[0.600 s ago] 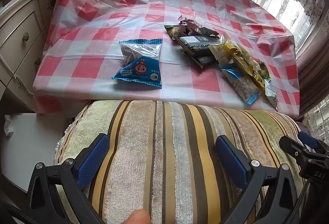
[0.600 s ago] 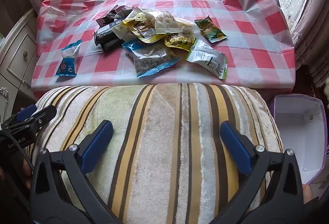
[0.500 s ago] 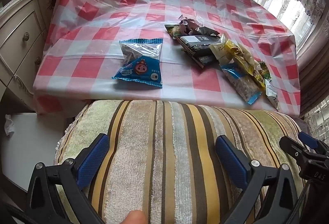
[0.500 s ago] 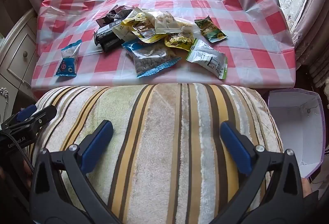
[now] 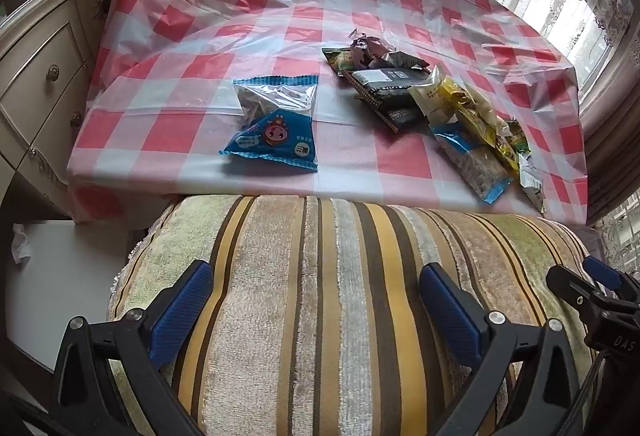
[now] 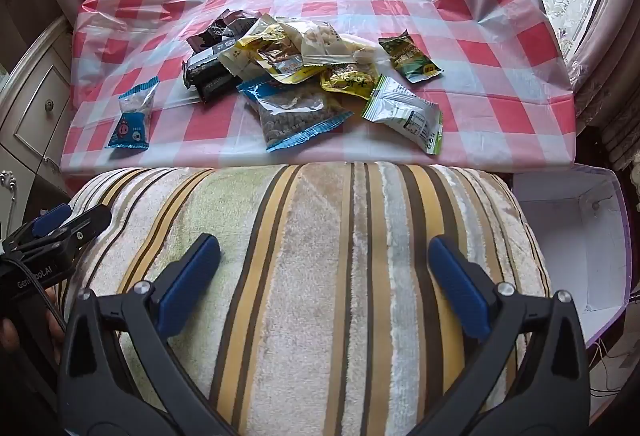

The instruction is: Organize snacks

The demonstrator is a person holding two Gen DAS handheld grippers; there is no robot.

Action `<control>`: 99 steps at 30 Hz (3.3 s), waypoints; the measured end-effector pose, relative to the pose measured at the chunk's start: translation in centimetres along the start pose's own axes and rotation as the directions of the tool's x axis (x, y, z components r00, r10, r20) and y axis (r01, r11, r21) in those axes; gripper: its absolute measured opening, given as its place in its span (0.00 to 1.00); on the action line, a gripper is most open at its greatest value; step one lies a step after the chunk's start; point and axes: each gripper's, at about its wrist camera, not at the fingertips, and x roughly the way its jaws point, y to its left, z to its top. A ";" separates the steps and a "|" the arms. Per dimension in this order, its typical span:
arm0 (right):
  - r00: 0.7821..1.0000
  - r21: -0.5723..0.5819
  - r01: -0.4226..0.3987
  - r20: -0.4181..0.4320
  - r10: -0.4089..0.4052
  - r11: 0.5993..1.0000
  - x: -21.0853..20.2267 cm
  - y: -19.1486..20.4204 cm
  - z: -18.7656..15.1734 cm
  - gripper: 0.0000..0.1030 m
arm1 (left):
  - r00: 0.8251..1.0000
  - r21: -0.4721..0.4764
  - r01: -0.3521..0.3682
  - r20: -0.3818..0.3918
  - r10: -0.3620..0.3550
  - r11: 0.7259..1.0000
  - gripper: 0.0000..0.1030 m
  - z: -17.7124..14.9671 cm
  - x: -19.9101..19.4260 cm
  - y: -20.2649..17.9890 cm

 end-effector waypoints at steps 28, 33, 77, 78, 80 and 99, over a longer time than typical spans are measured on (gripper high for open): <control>1.000 -0.040 -0.004 -0.011 0.004 0.999 0.0 -0.2 0.3 1.00 | 1.000 -0.001 0.005 0.013 -0.005 1.000 1.00 0.0 -0.5 0.1; 1.000 -0.014 -0.023 -0.006 0.023 1.000 -0.2 -1.4 0.8 1.00 | 1.000 -0.017 -0.004 0.010 0.004 1.000 1.00 0.5 -0.3 0.3; 0.993 -0.221 -0.060 -0.108 0.036 0.973 10.5 -8.6 10.0 0.66 | 0.983 -0.026 -0.161 -0.091 0.158 0.987 0.63 11.7 10.3 2.7; 0.993 -0.212 -0.058 -0.109 0.035 0.976 10.5 -8.8 9.8 0.66 | 0.984 -0.023 -0.159 -0.089 0.156 0.987 0.62 11.7 10.3 2.7; 0.993 -0.197 -0.061 -0.109 0.040 0.979 10.3 -9.2 9.6 0.66 | 0.985 -0.023 -0.156 -0.083 0.153 0.988 0.56 11.7 10.1 2.7; 0.999 -0.100 -0.050 -0.004 0.050 0.994 7.2 -10.6 9.1 0.40 | 0.990 -0.014 -0.135 0.032 0.135 0.991 0.41 11.5 6.0 1.6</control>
